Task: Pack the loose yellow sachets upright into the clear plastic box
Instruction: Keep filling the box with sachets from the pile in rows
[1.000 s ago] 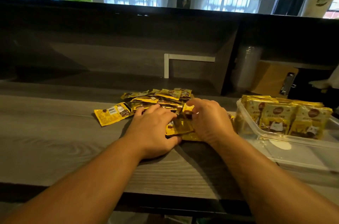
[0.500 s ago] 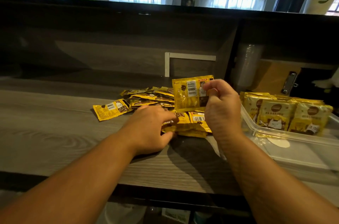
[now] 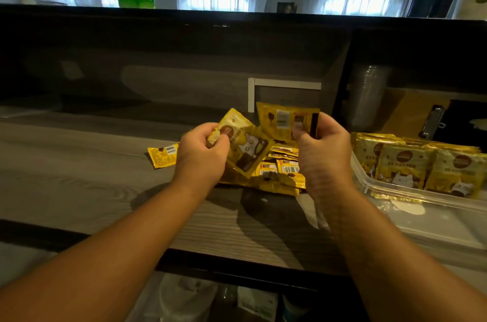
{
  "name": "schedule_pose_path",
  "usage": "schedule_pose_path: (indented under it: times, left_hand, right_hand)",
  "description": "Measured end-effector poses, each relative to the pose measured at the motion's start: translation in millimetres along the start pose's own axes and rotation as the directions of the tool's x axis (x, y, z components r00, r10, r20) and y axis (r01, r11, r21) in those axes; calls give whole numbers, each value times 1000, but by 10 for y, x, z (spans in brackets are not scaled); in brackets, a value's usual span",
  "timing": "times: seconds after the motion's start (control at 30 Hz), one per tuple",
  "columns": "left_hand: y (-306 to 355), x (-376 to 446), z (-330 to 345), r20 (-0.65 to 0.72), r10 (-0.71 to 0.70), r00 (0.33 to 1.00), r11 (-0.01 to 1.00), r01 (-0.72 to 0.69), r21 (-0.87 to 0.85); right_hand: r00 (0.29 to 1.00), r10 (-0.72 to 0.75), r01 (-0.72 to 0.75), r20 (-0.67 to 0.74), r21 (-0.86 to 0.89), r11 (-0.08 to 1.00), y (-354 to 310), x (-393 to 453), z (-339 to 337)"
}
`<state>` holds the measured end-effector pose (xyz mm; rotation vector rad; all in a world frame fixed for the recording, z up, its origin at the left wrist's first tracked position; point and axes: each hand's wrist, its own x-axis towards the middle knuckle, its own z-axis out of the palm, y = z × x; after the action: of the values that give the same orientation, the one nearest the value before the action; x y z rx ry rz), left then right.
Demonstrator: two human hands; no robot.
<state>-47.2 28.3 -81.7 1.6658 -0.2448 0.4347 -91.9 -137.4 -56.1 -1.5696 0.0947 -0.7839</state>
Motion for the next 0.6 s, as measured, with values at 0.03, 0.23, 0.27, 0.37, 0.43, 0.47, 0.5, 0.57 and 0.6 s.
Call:
schedule_pose_path:
  times: [0.03, 0.23, 0.27, 0.37, 0.43, 0.47, 0.5, 0.57, 0.6]
  left_hand:
    - [11, 19, -1, -17, -73, 997, 996, 72, -51]
    - [24, 118, -47, 86, -380, 921, 851, 384, -358]
    - [46, 118, -59, 107, -406, 908, 815, 413, -406]
    - [53, 101, -54, 173, -385, 907, 806, 421, -415]
    - [46, 63, -33, 201, -323, 925, 855, 376, -357]
    - [61, 43, -24, 202, -302, 932, 876, 355, -327]
    - [73, 35, -17, 195, -284, 939, 894, 333, -300]
    - [119, 25, -2, 188, -235, 954, 923, 279, -265]
    - [153, 16, 6, 184, -205, 961, 934, 248, -256]
  right_hand:
    - [999, 14, -15, 38, 32, 999, 6, 4, -1]
    - [950, -10, 37, 311, -83, 996, -13, -54, 72]
    - [941, 3, 48, 337, -144, 988, -10, -59, 85]
    - [907, 74, 20, 415, -219, 975, -38, -81, 88]
    - [878, 61, 89, 474, -287, 954, -50, -119, 72]
    - [875, 25, 154, 484, -325, 933, -41, -139, 69]
    - [880, -25, 218, 474, -357, 908, -23, -152, 70]
    - [900, -146, 317, 410, -387, 866, 14, -171, 77]
    - [904, -201, 353, 377, -395, 848, 10, -173, 81]
